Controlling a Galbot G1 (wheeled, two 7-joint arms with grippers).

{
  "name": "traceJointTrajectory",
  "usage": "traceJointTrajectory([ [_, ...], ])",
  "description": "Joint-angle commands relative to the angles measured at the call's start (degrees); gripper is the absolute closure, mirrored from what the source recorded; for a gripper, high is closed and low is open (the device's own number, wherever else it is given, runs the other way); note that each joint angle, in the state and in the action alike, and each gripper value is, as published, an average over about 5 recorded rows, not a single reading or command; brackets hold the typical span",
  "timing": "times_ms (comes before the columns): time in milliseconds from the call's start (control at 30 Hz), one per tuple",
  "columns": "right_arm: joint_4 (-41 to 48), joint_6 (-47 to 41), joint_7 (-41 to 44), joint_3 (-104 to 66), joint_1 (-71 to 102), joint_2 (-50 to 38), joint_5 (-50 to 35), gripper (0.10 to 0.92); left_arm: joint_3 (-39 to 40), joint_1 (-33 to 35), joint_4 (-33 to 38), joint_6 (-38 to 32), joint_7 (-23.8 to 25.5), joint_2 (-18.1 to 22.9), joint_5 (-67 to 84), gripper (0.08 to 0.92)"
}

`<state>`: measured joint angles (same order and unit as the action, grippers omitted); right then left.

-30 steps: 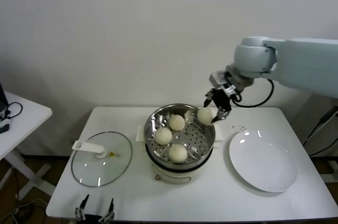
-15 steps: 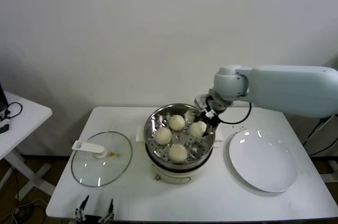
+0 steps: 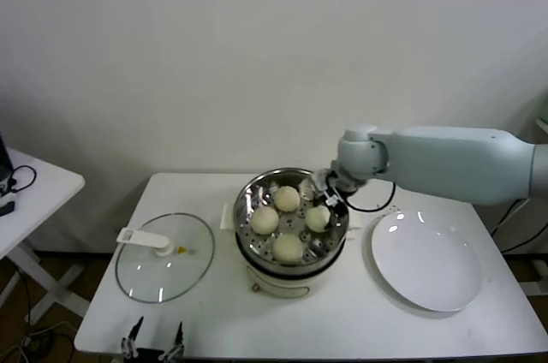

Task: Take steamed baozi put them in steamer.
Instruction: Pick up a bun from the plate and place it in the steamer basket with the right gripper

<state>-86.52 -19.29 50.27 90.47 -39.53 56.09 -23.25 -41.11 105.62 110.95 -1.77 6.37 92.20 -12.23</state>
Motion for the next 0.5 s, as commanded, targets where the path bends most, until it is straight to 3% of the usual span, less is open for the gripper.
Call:
traceJointTrajectory([
  [33,1.0,0.2,-0.2,-0.7,2.2,0.3,1.7,0.404,0.0,0.0,0.0,0.0,-0.1,1.1,0.2,0.177],
  [300,0.1,0.9,0.4,0.1,-2.6,-1.1,-0.1,0.236,-0.5,0.2,0.6,0.0,-0.1,1.0,0.5,0.177],
  [500,-2.3,0.6,1.7,0.7,-9.2,-5.5,-7.5,0.203,-0.8,0.5,1.0,-0.1,-0.1,0.9,0.6,0.177],
])
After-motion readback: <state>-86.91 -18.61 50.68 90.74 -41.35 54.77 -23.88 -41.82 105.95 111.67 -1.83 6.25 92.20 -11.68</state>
